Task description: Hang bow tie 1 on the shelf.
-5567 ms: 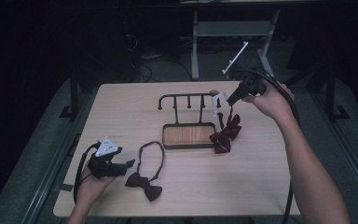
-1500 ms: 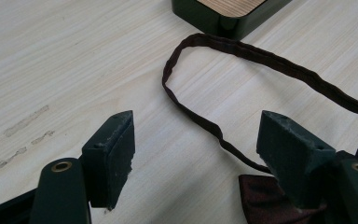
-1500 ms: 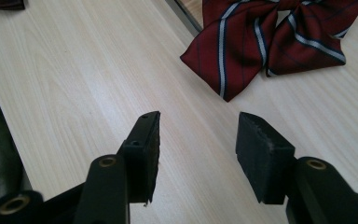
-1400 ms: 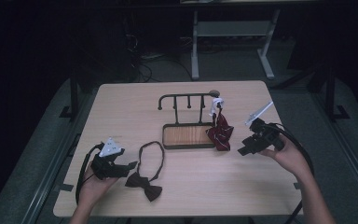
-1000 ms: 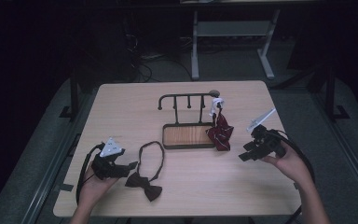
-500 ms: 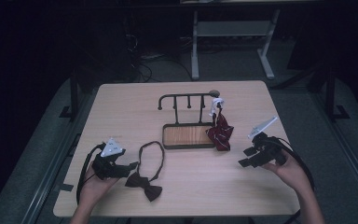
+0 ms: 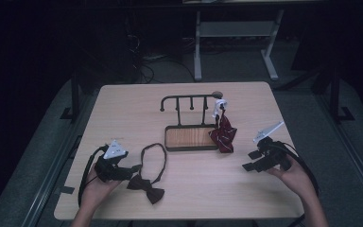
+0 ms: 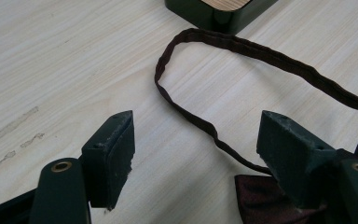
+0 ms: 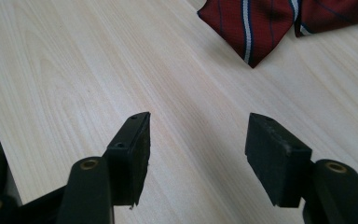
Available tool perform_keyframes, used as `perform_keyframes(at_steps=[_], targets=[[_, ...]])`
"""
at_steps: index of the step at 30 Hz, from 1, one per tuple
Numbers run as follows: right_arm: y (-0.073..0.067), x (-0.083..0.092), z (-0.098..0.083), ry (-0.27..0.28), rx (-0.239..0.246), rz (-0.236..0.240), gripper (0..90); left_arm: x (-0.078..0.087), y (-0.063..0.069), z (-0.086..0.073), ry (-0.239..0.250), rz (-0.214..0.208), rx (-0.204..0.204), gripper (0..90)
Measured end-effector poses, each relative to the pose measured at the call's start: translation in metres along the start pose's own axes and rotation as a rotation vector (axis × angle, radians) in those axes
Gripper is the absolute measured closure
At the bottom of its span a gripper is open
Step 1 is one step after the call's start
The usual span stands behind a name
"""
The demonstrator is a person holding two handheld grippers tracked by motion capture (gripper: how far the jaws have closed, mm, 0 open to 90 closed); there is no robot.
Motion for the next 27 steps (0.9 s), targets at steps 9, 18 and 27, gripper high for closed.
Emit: perform_keyframes(at_steps=[9,18,27], targets=[[-0.002,-0.001,-0.002,-0.006,0.001,0.001,38.0,0.0,0.001,0.003,-0.026,-0.013,-0.018,32.2],[0.0,0.003,-0.004,0.009,-0.006,0.0,37.3,-0.013,-0.005,0.013,-0.103,-0.053,0.029,39.2],[-0.002,0.003,-0.001,0.017,0.002,0.009,36.8,-0.025,-0.018,0.025,-0.197,-0.07,0.013,46.3]])
Point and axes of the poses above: each handheld gripper's, and its own axes: x roughly backward along the jaws, z roughly out of its top, y roughly to its right, the point moved 10 cm from there along -x, roughly forward along the jaws, and after that the axes turned 3 degrees about -z, right-handed, at the moved point
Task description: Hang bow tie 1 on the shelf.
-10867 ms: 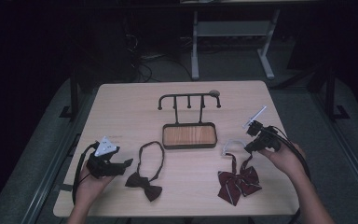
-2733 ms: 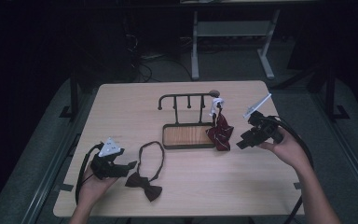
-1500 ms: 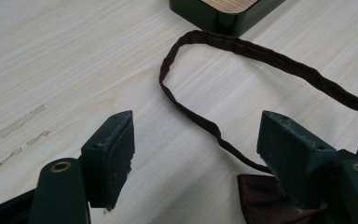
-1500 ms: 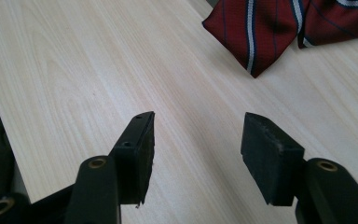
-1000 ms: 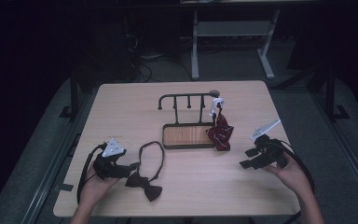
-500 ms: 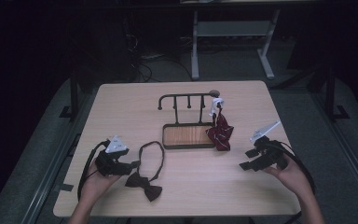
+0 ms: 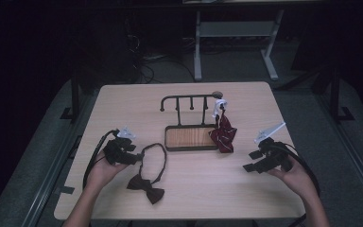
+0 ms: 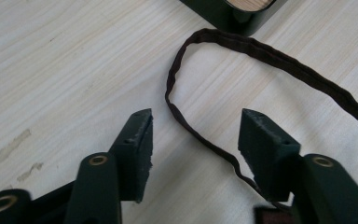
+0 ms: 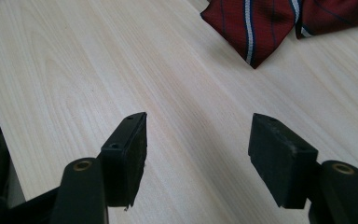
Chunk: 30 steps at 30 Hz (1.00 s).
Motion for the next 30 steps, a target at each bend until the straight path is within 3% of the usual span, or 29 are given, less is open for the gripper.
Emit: perform_keyframes(at_steps=[9,20,23,30], targets=[[0.0,-0.001,0.0,-0.003,0.003,-0.001,36.8,-0.011,-0.007,0.005,-0.066,-0.014,0.005,50.9],[-0.001,0.001,0.001,0.002,0.004,0.0,36.9,-0.026,-0.015,0.012,-0.104,-0.017,0.021,60.9],[0.0,0.002,0.0,0.004,0.002,-0.002,36.9,-0.032,-0.016,0.008,-0.141,-0.017,0.013,62.5],[0.0,0.002,0.001,0.005,0.003,-0.003,36.9,-0.036,-0.018,0.01,-0.132,-0.015,0.024,67.0]])
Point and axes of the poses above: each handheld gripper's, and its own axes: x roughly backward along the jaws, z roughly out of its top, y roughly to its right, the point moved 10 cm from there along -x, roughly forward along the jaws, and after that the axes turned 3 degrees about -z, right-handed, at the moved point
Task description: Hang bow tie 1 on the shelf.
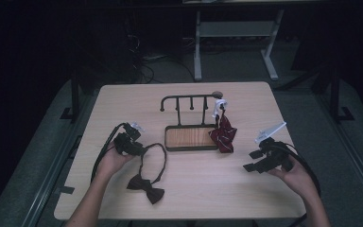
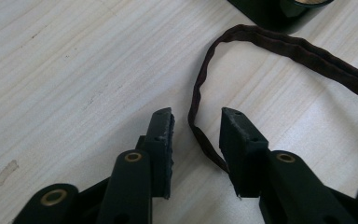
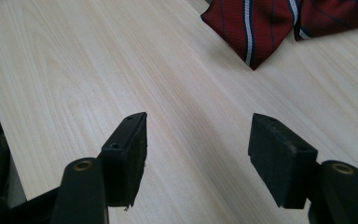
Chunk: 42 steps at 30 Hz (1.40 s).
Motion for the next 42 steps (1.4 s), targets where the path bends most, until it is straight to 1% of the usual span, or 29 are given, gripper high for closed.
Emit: perform_keyframes(at_steps=[3,7,8,10,11,12,13,15,19,21,24,28,29,30,32,35,38,39,42], targets=[[-0.001,0.0,0.0,-0.001,0.004,-0.001,36.9,-0.003,0.0,-0.001,-0.008,-0.001,0.0,70.5],[-0.001,0.0,0.001,-0.001,0.003,-0.002,36.9,-0.005,0.0,-0.001,-0.015,0.001,-0.005,73.1],[-0.001,0.0,0.001,0.0,0.003,-0.003,36.9,-0.005,-0.001,-0.002,-0.026,0.001,-0.019,73.9],[-0.001,0.001,0.001,0.003,0.006,-0.008,36.9,-0.006,0.0,-0.001,-0.02,0.003,-0.013,75.8],[-0.001,0.001,0.001,0.003,0.005,-0.007,36.9,-0.006,-0.001,-0.003,-0.034,0.003,-0.025,76.7],[-0.001,0.001,0.001,0.003,0.005,-0.007,36.9,-0.006,-0.001,-0.003,-0.034,0.003,-0.025,77.3],[-0.001,0.001,0.002,0.004,0.007,-0.007,36.9,-0.007,0.0,-0.002,-0.024,0.005,-0.015,77.3],[-0.002,0.001,0.002,0.004,0.01,-0.01,36.9,-0.007,-0.001,-0.002,-0.028,0.016,-0.019,80.3],[-0.001,0.0,0.002,0.005,0.01,-0.015,36.9,-0.007,-0.001,-0.001,-0.032,0.023,-0.025,83.0],[-0.001,0.0,0.002,0.005,0.014,-0.016,36.9,-0.007,-0.001,-0.002,-0.035,0.027,-0.033,89.2],[-0.002,0.0,0.002,0.004,0.011,-0.014,36.9,-0.007,-0.001,-0.002,-0.036,0.027,-0.033,89.5],[-0.002,0.0,0.002,0.005,0.012,-0.013,36.9,-0.004,-0.001,-0.003,-0.046,0.028,-0.045,89.7],[-0.002,0.0,0.002,0.004,0.012,-0.013,36.9,-0.003,0.0,-0.002,-0.033,0.025,-0.037,89.7],[-0.002,-0.001,0.002,0.004,0.012,-0.013,36.9,-0.001,0.0,-0.003,-0.042,0.025,-0.049,89.7],[-0.002,-0.001,0.002,0.003,0.014,-0.012,36.9,0.002,0.001,-0.004,-0.04,0.019,-0.052,89.7],[-0.001,-0.002,0.001,0.0,0.012,-0.009,36.9,0.009,0.001,-0.004,-0.024,0.011,-0.056,89.7],[-0.001,-0.002,0.001,0.0,0.009,-0.007,36.9,0.011,0.002,-0.004,-0.022,0.01,-0.058,89.6],[-0.001,-0.002,0.001,-0.001,0.01,-0.007,36.9,0.015,0.004,-0.002,-0.014,0.006,-0.062,89.6],[-0.001,-0.002,0.001,0.002,0.011,-0.007,36.9,0.019,0.006,0.0,-0.01,0.007,-0.067,89.6]])
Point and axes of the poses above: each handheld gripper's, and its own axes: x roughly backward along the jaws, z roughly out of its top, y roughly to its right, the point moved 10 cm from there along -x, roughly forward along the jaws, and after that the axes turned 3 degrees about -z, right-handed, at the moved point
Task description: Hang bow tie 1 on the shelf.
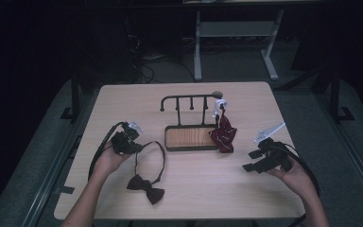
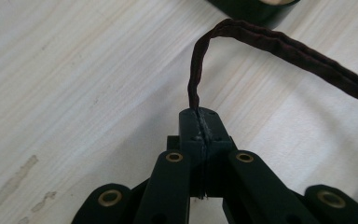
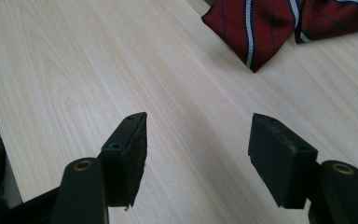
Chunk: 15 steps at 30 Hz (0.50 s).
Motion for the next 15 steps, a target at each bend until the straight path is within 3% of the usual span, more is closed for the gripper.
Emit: perform_keyframes(at_steps=[11,15], targets=[[0.004,0.003,-0.002,0.013,-0.012,0.008,36.8,0.022,0.011,0.01,0.018,0.004,-0.062,89.7],[0.005,0.004,-0.003,0.013,-0.017,0.004,36.6,0.026,0.011,0.011,0.028,-0.008,-0.061,89.7]])
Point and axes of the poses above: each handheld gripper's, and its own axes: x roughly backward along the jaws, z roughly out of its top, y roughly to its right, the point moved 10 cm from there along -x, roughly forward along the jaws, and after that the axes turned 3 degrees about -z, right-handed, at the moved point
